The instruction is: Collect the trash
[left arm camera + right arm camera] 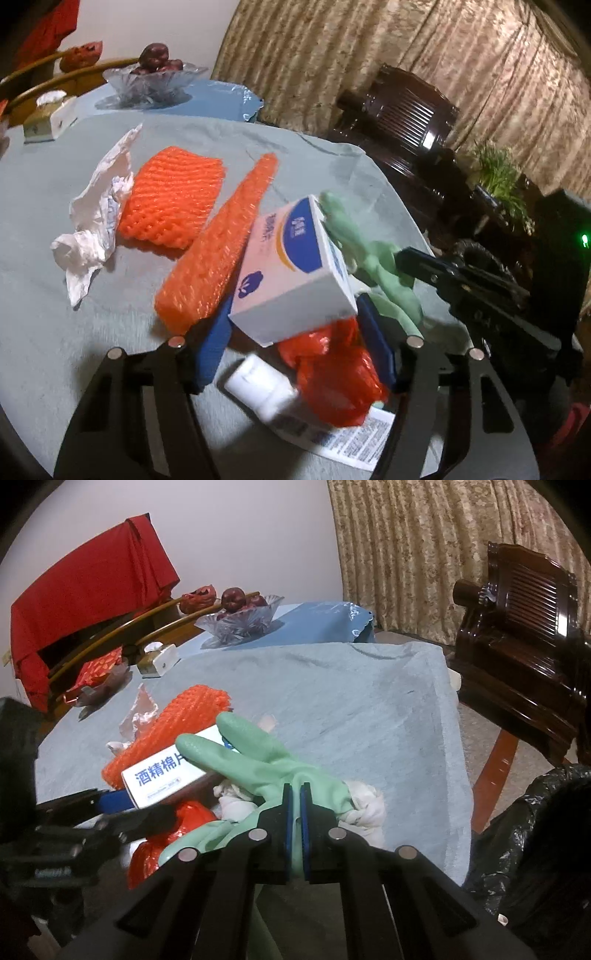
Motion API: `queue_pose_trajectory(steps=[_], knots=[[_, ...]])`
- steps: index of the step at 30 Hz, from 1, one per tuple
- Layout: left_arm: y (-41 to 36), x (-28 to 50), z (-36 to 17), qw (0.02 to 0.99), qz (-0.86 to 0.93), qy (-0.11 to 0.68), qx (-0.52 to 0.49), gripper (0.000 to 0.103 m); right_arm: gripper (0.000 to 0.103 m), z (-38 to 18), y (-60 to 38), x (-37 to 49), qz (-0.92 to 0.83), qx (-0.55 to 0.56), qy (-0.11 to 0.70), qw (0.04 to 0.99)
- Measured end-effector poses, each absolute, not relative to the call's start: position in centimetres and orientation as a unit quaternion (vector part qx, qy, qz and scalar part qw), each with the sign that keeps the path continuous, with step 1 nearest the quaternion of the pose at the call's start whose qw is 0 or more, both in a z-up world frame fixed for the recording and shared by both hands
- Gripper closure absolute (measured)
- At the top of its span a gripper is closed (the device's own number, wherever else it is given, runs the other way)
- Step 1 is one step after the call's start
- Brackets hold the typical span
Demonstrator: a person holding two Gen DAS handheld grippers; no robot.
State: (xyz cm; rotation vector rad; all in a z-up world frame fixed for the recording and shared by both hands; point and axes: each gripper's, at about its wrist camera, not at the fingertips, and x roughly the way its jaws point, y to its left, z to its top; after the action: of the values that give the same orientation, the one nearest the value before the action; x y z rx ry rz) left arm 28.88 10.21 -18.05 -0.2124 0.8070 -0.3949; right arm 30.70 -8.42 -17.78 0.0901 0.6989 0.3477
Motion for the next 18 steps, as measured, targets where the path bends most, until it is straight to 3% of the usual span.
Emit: queue_pose_trajectory(steps=[7,9,11,18], knots=[[10.78,29.61,-17.83,0.906,-0.151,0.383,-0.094,0.029,0.099,-17.75,-8.56,30.70,0.170,0.043,0.342,0.923],[10.80,29.68,-17.68,0.909,-0.152,0.378,-0.086,0.031,0.099,-17.69,-8.52,30.66,0.170,0.044,0.342,0.923],[10.52,29.74,-17.69,0.909,-0.158,0.378,-0.081,0.039,0.099,-17.68,-8.49,30.60,0.171,0.043,0.343,0.923],[10.22,29.65,-17.78,0.911,-0.149,0.377,-0.075,0.039,0.098,-17.70,-8.40,30.59,0.171,0.042,0.344,0.922]])
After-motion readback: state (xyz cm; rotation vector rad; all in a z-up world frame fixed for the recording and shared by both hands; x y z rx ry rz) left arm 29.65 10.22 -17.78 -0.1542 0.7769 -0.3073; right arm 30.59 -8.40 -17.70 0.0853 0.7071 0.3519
